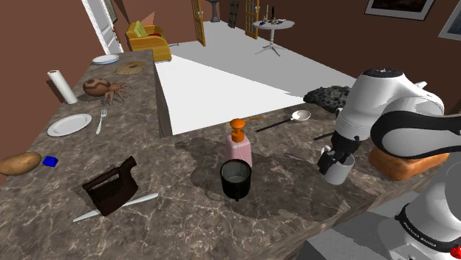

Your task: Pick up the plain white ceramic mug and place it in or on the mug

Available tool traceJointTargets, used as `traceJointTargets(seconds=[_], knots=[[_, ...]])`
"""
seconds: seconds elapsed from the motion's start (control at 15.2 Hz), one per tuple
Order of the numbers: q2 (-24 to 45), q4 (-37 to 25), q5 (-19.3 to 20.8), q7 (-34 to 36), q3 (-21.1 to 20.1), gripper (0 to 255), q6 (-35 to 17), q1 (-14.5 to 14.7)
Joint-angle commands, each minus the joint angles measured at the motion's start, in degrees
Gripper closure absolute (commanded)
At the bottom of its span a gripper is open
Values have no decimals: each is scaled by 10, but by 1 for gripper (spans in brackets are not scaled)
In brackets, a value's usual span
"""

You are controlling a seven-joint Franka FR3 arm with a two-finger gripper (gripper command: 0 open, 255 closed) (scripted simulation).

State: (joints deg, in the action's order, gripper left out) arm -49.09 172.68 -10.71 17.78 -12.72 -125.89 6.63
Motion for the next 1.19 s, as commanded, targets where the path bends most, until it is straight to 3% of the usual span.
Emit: traceJointTargets(seconds=[0.0, 0.2, 0.26, 0.86, 1.12], knots=[[1, 0, 0, 0, 0, 0, -1, 0], [1, 0, 0, 0, 0, 0, -1, 0], [1, 0, 0, 0, 0, 255, -1, 0], [1, 0, 0, 0, 0, 255, -1, 0], [-22, -21, 6, 0, 5, 255, 43, -3]])
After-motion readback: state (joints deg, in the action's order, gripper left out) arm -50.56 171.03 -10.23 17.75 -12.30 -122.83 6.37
